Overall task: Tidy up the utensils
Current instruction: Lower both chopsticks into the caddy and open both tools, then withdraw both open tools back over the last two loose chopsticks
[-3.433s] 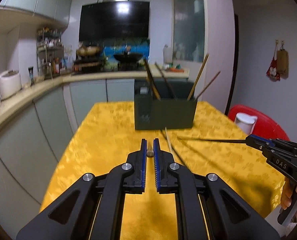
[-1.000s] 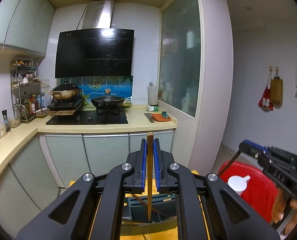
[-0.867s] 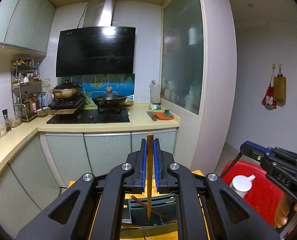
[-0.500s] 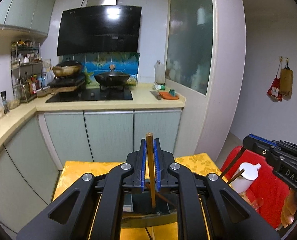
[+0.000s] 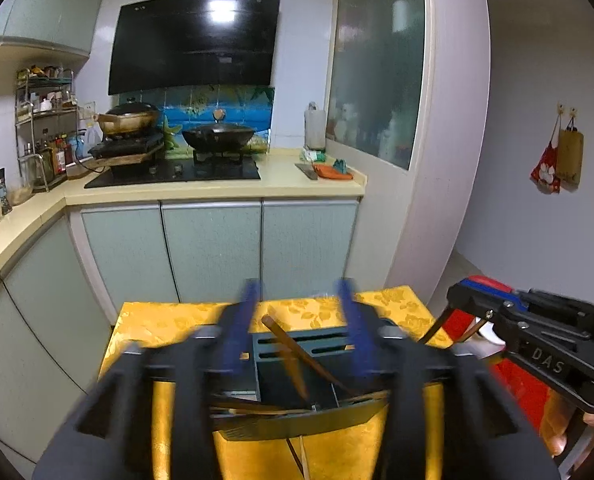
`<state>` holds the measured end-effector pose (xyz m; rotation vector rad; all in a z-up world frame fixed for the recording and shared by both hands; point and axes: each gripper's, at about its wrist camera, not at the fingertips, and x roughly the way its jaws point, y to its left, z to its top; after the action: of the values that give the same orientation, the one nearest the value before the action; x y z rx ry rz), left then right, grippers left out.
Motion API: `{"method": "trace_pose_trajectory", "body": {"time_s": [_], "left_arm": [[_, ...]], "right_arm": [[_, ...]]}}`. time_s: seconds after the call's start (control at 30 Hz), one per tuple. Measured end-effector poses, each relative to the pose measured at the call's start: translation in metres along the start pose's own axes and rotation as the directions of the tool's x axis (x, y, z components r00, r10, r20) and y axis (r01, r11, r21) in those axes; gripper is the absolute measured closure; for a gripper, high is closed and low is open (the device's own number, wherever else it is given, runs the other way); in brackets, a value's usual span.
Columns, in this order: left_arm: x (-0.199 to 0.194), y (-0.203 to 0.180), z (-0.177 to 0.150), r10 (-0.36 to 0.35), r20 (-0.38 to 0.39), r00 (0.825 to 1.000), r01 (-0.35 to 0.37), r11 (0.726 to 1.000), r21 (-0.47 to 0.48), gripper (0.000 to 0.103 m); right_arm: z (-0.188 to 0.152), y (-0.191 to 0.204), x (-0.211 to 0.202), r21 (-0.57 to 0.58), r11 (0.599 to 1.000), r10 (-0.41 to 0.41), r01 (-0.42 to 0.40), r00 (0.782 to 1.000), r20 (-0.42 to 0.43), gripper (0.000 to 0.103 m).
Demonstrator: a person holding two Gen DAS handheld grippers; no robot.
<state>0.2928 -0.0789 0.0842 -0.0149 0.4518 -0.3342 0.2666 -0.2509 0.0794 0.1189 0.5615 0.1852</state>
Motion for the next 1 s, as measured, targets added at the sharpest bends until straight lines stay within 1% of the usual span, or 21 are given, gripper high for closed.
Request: {"method": "trace_pose_trajectory", "body": {"time_s": [0.07,0.1,0.13,0.17,0.2,0.23,0.43,0.5,0.6,0.7,0.83,1.0], "left_arm": [[-0.005,0.000,0.002,-0.005,0.007,1.000,0.005,1.000,-0.007,0.049],[-0.007,0.001,0.002,-0.007,0.008,1.000,0.007,1.000,-0.008,0.044],[-0.009,0.001,0.002,-0.005,0.011,1.000,0.005,1.000,-0.010,0.040],[-0.011,0.002,0.002,0.002,0.016,1.000,-0.002,1.000,-0.013,0.032],[-0.014,0.003,0.002,0.009,0.022,1.000,-0.009,1.000,-0.017,0.027],[-0.015,0.004,0.001,0.012,0.026,1.000,-0.012,1.000,-0.020,0.025],[-0.026,0.004,-0.010,0.056,0.026,0.998,-0.056,0.998,0.009,0.019],[-0.030,0.004,-0.014,0.069,0.030,0.997,-0.070,0.997,0.015,0.015],[-0.040,0.006,-0.021,0.091,0.040,0.995,-0.091,0.996,0.014,0.014],[-0.049,0.009,-0.028,0.096,0.039,0.995,-0.096,0.995,0.010,0.013],[-0.057,0.014,-0.037,0.104,0.035,0.994,-0.104,0.995,0.000,0.012],[-0.070,0.020,-0.062,0.130,0.029,0.991,-0.130,0.992,0.001,0.012]], "right_arm": [[0.000,0.000,-0.001,0.003,1.000,-0.001,0.001,1.000,0.000,0.093],[0.000,0.001,-0.002,0.004,1.000,0.001,-0.001,1.000,-0.001,0.090],[0.000,0.001,-0.002,0.004,1.000,0.001,-0.001,1.000,0.000,0.085],[0.001,0.000,-0.004,0.010,1.000,-0.001,0.001,1.000,0.005,0.069],[0.000,0.000,-0.006,0.018,1.000,-0.005,0.005,1.000,0.015,0.055],[0.000,0.000,-0.010,0.027,1.000,-0.011,0.010,0.999,0.032,0.053],[0.000,-0.001,-0.023,0.027,1.000,-0.006,0.004,0.999,0.053,0.053],[0.000,-0.001,-0.028,0.031,1.000,-0.008,0.006,0.998,0.066,0.053],[-0.001,-0.001,-0.042,0.034,0.999,-0.012,0.009,0.996,0.092,0.052],[-0.003,-0.002,-0.054,0.032,0.999,-0.014,0.010,0.993,0.114,0.051],[-0.014,-0.003,-0.073,0.024,0.999,-0.028,0.024,0.988,0.150,0.050],[-0.037,0.001,-0.088,-0.002,0.999,-0.053,0.054,0.984,0.170,0.049]]}}
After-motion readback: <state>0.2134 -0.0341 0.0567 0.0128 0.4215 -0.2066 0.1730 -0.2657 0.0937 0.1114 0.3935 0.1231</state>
